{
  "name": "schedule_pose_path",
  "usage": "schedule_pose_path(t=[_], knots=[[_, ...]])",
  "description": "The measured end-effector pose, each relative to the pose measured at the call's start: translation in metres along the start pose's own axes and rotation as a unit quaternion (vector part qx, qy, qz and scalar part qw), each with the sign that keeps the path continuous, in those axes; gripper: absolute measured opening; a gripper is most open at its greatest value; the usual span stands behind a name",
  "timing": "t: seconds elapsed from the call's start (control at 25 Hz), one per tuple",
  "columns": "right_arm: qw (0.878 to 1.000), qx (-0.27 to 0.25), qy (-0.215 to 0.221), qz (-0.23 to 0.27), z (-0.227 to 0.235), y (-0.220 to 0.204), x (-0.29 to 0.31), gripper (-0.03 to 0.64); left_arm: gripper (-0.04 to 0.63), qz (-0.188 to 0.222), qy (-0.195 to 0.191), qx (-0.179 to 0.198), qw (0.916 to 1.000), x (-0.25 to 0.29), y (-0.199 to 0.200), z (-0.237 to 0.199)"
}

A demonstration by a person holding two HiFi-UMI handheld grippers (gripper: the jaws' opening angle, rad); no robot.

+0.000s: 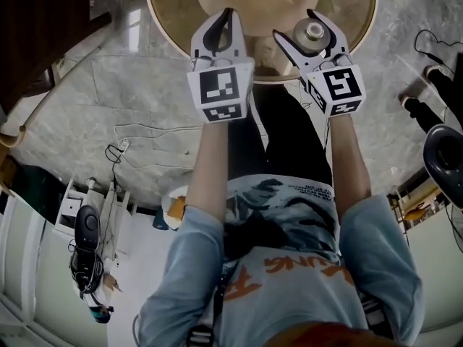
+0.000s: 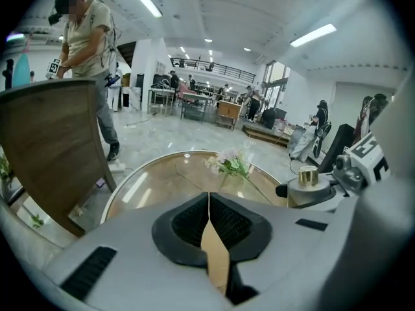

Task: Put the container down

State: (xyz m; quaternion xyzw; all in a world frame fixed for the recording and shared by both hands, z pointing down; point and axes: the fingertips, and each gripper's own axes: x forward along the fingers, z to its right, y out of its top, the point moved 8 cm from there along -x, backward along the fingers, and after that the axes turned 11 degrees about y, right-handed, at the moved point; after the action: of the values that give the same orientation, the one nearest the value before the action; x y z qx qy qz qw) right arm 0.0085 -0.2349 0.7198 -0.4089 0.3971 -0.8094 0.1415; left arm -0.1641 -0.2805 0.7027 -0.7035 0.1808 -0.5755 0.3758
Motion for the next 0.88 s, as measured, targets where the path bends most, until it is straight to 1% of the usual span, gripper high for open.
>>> schedule_pose_path(t=[0.16, 0.28, 0.4, 0.48, 0.64, 0.88], knots=[[1.000, 0.011, 0.004, -0.008, 0.006, -0.018, 0.020, 0.360, 0.032, -0.013, -0.003, -0.004, 0.9999, 0.020, -0.015, -0.001], [1.000, 0.001, 0.008, -0.019, 0.009, -0.022, 0.031, 0.360, 0.032, -0.021, -0.007, -0.006, 0.9997, 0.027, -0.021, 0.001], [0.999, -0.027, 0.015, -0.035, 0.012, -0.016, 0.051, 0.360, 0.032, -0.030, -0.008, -0.007, 0.9995, 0.037, -0.025, -0.003], [0.999, -0.033, 0.019, -0.034, 0.017, -0.011, 0.066, 0.360, 0.032, -0.035, -0.003, -0.015, 0.9993, 0.045, -0.027, -0.009], [0.999, -0.035, 0.009, -0.021, 0.034, 0.001, 0.089, 0.360, 0.032, -0.038, 0.003, -0.024, 0.9990, 0.060, -0.026, -0.018], [0.997, -0.073, 0.000, -0.034, 0.054, 0.016, 0.118, 0.360, 0.032, -0.039, -0.007, -0.025, 0.9989, 0.084, -0.020, -0.024]])
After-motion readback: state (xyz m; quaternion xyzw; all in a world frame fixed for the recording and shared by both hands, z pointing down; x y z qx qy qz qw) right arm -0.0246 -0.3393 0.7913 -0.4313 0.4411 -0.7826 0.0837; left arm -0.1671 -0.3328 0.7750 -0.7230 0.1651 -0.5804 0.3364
